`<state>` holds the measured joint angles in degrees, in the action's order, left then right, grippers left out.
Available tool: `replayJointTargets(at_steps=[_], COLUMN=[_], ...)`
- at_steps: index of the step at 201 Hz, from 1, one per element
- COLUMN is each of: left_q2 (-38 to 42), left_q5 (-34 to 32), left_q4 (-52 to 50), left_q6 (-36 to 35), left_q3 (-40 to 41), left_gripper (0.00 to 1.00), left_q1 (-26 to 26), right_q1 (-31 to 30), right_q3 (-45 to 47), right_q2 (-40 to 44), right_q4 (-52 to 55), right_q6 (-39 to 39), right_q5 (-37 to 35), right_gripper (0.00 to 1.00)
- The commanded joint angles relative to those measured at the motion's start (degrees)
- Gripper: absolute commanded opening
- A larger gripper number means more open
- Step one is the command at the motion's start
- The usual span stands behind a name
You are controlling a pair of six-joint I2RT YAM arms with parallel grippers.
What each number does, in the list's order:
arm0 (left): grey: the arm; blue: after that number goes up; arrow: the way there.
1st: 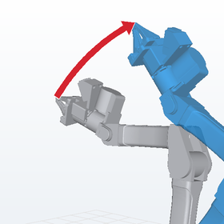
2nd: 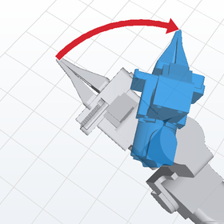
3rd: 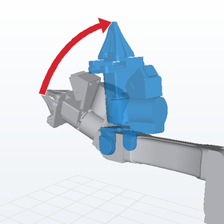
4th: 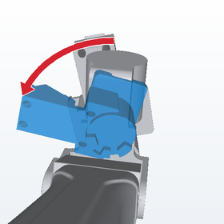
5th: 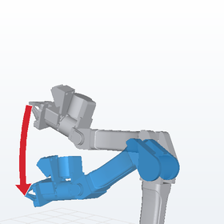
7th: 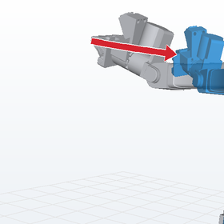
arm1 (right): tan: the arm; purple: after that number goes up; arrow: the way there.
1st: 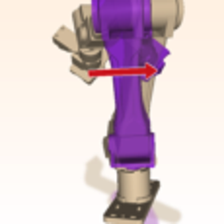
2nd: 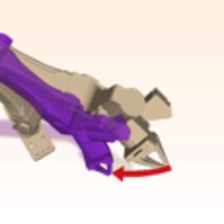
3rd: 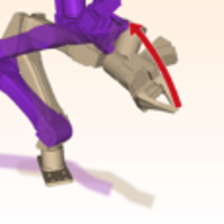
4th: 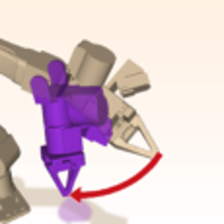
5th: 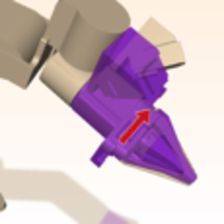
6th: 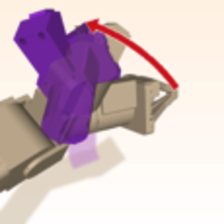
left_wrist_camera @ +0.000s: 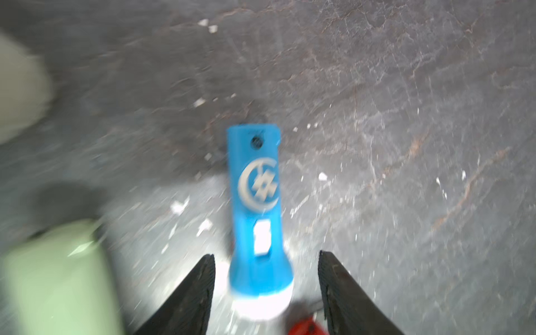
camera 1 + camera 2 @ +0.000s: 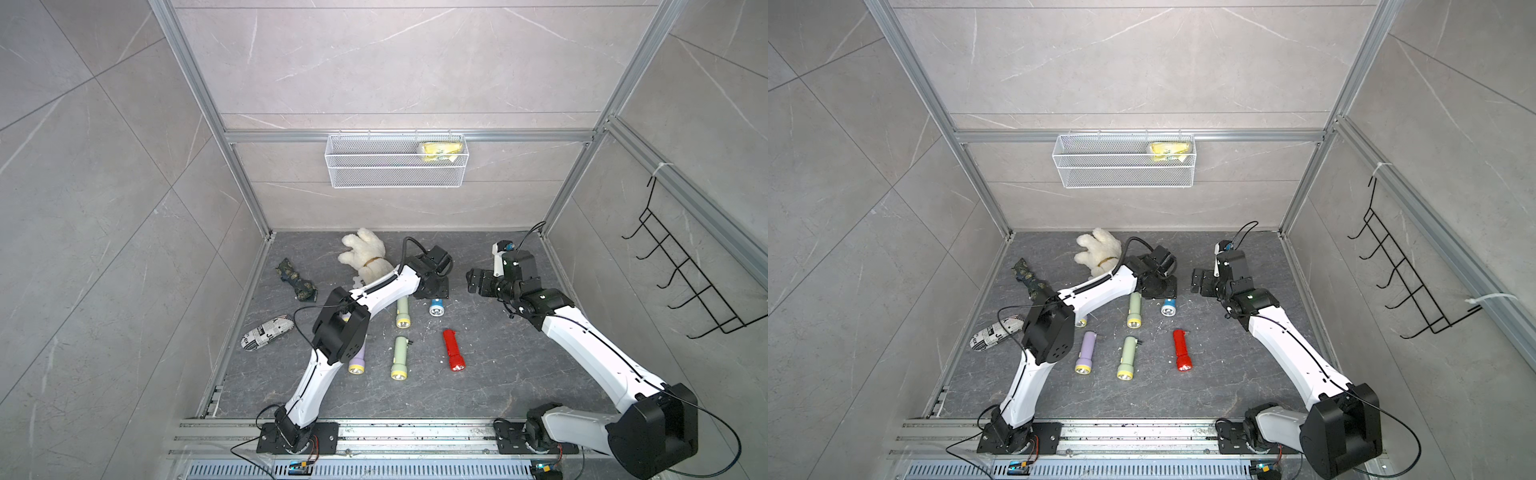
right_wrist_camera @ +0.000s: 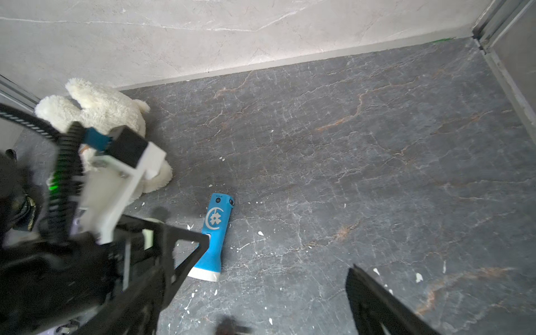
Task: Close the plug at the bottom of the flashlight
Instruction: Place the flashlight at the center of the board, then pick up the flashlight from the center of the board.
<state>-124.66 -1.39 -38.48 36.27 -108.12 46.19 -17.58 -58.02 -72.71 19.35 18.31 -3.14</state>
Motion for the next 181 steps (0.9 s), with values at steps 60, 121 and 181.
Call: replayJointTargets(at_steps=[60, 121, 181], left_q2=[30.5, 41.0, 40.3], left_q5=[-9.7, -8.0, -1.6], left_q4=[-10.1, -11.2, -3.4], left_q6=[-3.3, -0.6, -1.5], left_q3=[31.3, 49.4, 56.3], left_gripper=[0.62, 0.62, 0.59], left_q1=[-5.8, -7.8, -9.4], right_q1=[-0.8, -3.2, -4.5], right_q3=[-0.8, -1.6, -2.4], right_q2=[-6.0, -7.7, -8.1], right_q4=[-6.5, -4.5, -3.0], right_q6=[6.9, 7.4, 7.7], right_q5=[13.4, 10.6, 7.8], right_gripper=[1.00, 1.00, 1.00])
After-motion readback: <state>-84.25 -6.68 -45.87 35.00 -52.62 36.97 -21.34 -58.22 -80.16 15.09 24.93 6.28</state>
